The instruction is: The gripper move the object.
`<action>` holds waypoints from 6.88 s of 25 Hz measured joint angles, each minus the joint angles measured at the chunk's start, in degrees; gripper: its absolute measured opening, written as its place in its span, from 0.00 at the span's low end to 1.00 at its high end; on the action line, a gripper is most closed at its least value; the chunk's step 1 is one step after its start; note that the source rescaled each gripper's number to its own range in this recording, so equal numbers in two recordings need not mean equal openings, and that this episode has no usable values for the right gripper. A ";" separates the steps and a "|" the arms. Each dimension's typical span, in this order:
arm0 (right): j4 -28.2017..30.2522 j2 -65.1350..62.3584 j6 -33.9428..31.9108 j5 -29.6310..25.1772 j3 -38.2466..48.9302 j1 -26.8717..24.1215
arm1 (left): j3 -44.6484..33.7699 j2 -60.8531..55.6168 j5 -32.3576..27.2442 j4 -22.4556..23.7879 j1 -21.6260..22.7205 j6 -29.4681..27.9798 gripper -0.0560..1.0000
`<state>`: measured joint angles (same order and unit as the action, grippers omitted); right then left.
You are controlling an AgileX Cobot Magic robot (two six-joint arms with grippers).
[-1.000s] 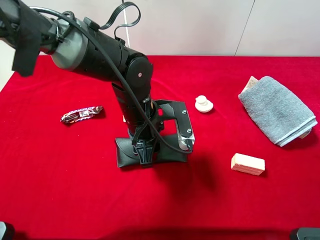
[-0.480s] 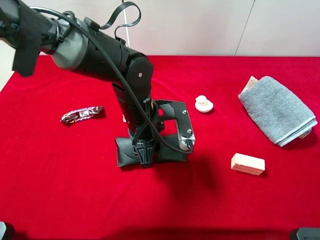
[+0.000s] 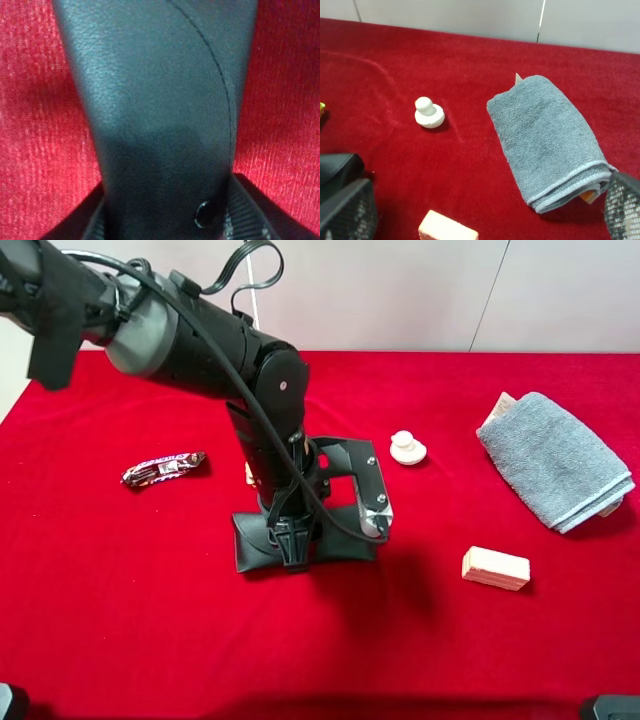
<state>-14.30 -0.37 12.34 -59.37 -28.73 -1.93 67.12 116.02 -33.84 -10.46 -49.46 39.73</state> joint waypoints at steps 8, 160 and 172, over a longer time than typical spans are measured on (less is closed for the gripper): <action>0.00 0.00 0.00 0.00 0.00 0.00 | 5.39 0.00 -3.26 2.93 0.00 -2.84 0.07; -0.63 0.00 -0.05 0.00 0.00 0.00 | 19.41 14.38 30.63 29.86 15.12 -3.23 0.77; -0.63 0.00 -0.05 0.00 0.00 0.00 | 19.41 11.01 27.25 29.86 15.12 -3.23 0.77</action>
<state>-14.93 -0.37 12.29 -59.37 -28.73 -1.93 86.54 127.03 -6.59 19.40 -34.33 36.51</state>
